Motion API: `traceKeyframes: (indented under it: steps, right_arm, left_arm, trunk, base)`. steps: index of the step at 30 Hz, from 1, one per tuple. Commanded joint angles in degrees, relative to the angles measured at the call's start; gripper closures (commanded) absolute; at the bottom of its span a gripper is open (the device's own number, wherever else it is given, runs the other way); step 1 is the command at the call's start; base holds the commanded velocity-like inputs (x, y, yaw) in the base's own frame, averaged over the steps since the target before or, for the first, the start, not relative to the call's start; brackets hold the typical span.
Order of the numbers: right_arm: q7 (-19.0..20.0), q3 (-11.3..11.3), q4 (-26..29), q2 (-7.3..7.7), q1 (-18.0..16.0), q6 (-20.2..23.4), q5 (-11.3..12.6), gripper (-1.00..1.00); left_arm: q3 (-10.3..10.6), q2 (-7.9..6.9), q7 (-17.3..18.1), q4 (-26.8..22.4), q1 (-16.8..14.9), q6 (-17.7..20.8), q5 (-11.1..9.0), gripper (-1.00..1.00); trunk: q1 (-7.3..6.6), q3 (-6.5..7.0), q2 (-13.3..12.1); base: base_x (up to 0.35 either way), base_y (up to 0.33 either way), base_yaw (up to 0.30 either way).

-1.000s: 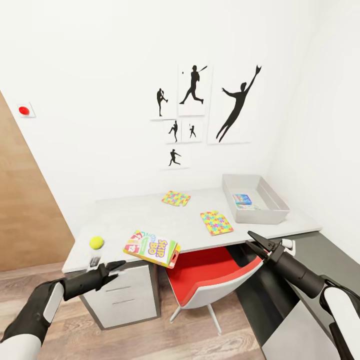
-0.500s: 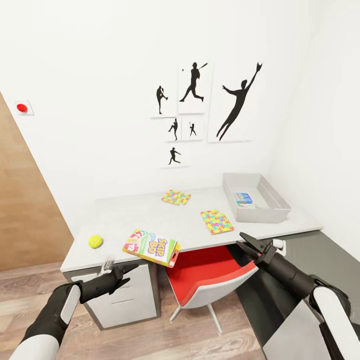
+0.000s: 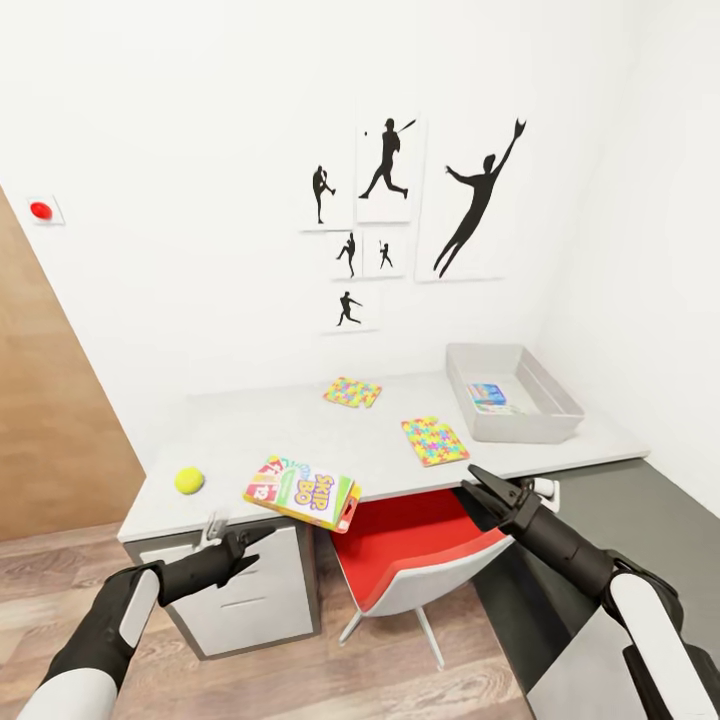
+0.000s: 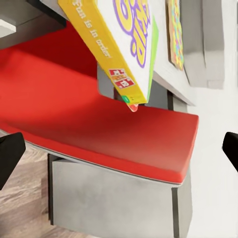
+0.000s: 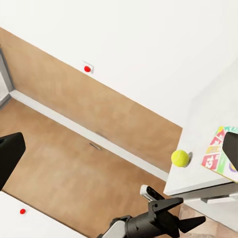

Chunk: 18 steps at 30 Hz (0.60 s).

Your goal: Put all the toys in the child's room - the three board games (two on the bed and one on the table), the two jigsaw puzzles on the table, and the tennis ball on the table - inside the toy box on the table in the child's room.

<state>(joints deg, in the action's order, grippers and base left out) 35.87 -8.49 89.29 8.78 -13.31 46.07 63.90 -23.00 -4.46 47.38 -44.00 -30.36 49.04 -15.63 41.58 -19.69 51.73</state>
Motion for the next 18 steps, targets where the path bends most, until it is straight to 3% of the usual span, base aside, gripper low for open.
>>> traceKeyframes:
  steps: [1, 13, 17, 18]
  right_arm:
    - [0.09, -0.07, 0.02, 0.07, -0.05, 0.37, 0.15, -1.00]
    - [3.17, -1.23, 0.15, 0.47, -0.05, 0.52, 0.28, -1.00]
    - [6.80, -1.40, 0.05, 0.54, -0.01, 0.78, 0.53, -1.00]
    - [9.46, -1.42, -0.03, 0.54, 0.02, 0.98, 0.64, -1.00]
  left_arm:
    - [-0.20, -0.03, 0.23, 0.02, -0.07, 0.44, -0.04, -1.00]
    - [-0.82, 0.13, -2.18, 1.59, -0.30, 1.21, -0.16, -1.00]
    - [-0.91, -0.01, -3.39, 1.80, -0.31, 1.17, -0.16, -1.00]
    - [-0.94, -0.03, -3.72, 1.84, -0.31, 1.17, -0.17, -1.00]
  trunk:
    - [0.23, -0.25, 0.47]
    - [2.87, -2.41, 5.28]
    - [3.75, -3.13, 6.88]
    - [3.97, -3.31, 7.29]
  base:
    - [0.000, 0.000, 0.000]
    - [0.000, 0.000, 0.000]
    - [0.000, 0.000, 0.000]
    - [0.000, 0.000, 0.000]
